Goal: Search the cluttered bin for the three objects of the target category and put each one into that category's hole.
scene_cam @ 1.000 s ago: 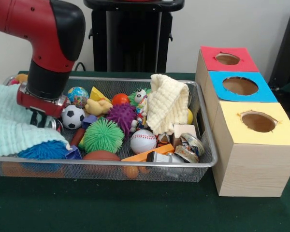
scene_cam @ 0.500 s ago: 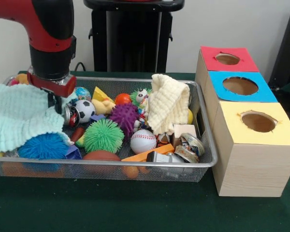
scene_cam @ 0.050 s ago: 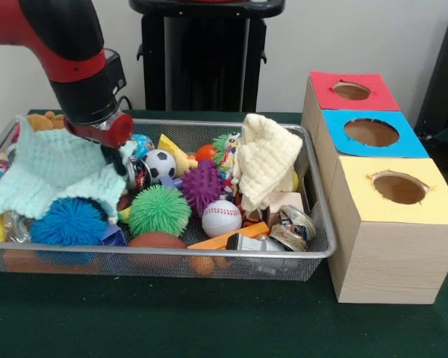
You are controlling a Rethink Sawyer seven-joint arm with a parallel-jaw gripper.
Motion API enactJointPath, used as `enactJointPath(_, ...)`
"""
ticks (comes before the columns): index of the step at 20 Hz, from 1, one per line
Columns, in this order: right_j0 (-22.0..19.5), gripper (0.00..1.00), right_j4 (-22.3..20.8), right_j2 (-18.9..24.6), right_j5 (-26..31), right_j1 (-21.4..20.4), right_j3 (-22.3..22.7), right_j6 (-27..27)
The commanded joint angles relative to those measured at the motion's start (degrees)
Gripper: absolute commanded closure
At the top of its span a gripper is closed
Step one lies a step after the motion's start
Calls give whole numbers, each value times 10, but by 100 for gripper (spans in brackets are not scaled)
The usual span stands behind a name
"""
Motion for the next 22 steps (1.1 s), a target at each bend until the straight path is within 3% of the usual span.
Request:
enactJointPath(1,-21,100,57,145,36,60,139,-20)
enactJointPath(12,-85,100,161,222,118,49,215,19)
enactJointPath(19,-105,100,213,263,99,46,266,41)
enactJointPath(22,-102,100,212,258,89,58,262,30)
